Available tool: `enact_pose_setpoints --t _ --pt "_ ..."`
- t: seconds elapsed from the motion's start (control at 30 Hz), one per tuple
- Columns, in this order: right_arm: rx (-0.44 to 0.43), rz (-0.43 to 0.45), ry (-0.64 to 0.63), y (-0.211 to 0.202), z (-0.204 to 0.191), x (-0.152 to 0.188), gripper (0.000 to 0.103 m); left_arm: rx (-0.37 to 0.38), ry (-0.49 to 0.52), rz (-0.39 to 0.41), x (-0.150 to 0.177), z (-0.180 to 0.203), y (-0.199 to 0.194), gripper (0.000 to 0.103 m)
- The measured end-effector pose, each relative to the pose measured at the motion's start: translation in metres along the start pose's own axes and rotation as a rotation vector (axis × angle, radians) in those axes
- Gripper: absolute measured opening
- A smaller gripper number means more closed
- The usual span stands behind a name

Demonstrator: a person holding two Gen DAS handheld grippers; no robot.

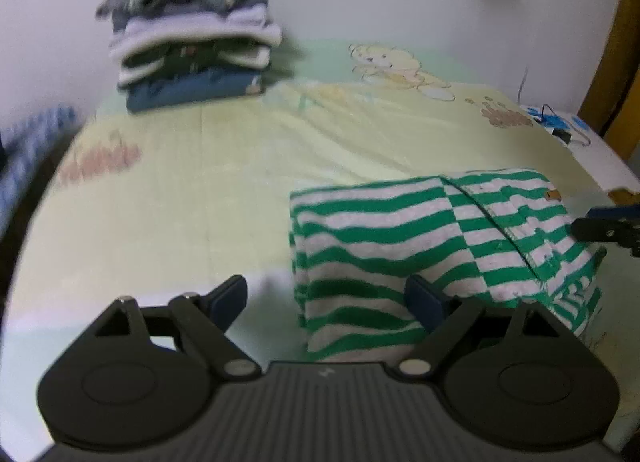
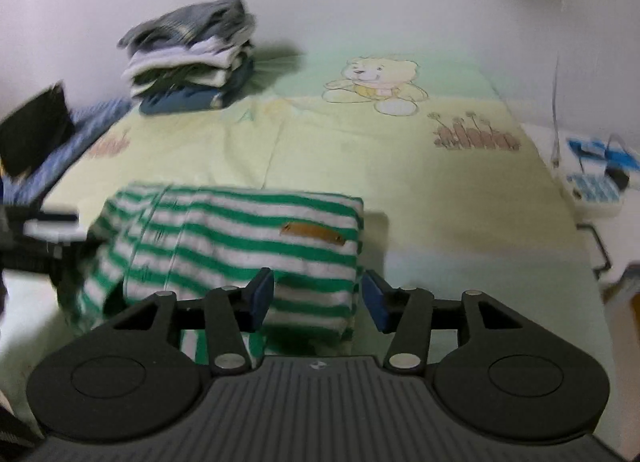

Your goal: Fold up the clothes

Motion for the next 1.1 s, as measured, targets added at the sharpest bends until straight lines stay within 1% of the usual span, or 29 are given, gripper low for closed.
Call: enact_pose_setpoints --t 0.1,0.17,0.27,0.33,0.37,0.4,0.43,0.5,0.53,0.67,0.73,0.8,0.87,1.1 --pt "0.009 -0.042 0.043 0.016 0.001 0.003 0.052 -0.001 0.011 -0.005 0.004 0.003 0.004 0.088" --pt "0.007 -0.074 0.023 0.025 -0.003 0.011 0.052 -0.009 0.025 -0.010 0.008 0.006 0.007 0.092" --pt "-0.010 -0.059 -0.029 0.024 -0.010 0.021 0.052 -0.011 -0.002 -0.024 0.010 0.004 0.009 0.096" --pt "-0.026 -0.064 -0.031 0.024 -0.008 0.021 0.053 -0.015 -0.026 -0.044 0.009 0.001 0.012 0.102" --pt "-0.034 -0.072 -0.020 0.024 -0.005 0.020 0.055 -0.012 -0.041 -0.056 0.008 -0.001 0.014 0.102" --pt "-0.036 -0.081 0.006 0.024 0.000 0.020 0.061 -0.009 -0.057 -0.067 0.007 -0.002 0.016 0.102" --pt "-0.036 -0.090 0.030 0.025 0.004 0.020 0.064 -0.005 -0.073 -0.077 0.007 -0.004 0.017 0.102" --pt "-0.033 -0.102 0.077 0.029 0.011 0.021 0.074 0.000 -0.107 -0.094 0.007 -0.005 0.019 0.102" --pt "-0.037 -0.104 0.096 0.030 0.013 0.022 0.075 0.002 -0.124 -0.101 0.008 -0.006 0.020 0.102" --pt "-0.044 -0.095 0.099 0.029 0.011 0.023 0.075 0.002 -0.197 -0.131 0.009 -0.009 0.023 0.102" --pt "-0.053 -0.097 0.103 0.029 0.011 0.023 0.075 -0.005 -0.212 -0.141 0.009 -0.008 0.023 0.102" --pt "-0.062 -0.101 0.110 0.029 0.011 0.022 0.070 -0.014 -0.215 -0.142 0.009 -0.008 0.022 0.102" --pt "-0.072 -0.105 0.126 0.028 0.011 0.022 0.068 -0.023 -0.229 -0.143 0.009 -0.007 0.022 0.102" --pt "-0.073 -0.090 0.144 0.025 0.009 0.025 0.069 -0.050 -0.266 -0.165 0.009 -0.007 0.022 0.102"
Point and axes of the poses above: each gripper's, at about its wrist camera, not at the fingertips, and y roughly the way its jaws point, z to its right, x to its underside, the point moved 4 cm from there along y, roughly the way its jaws point, and after that the axes turned 8 degrees about z, right-handed, at the moved point
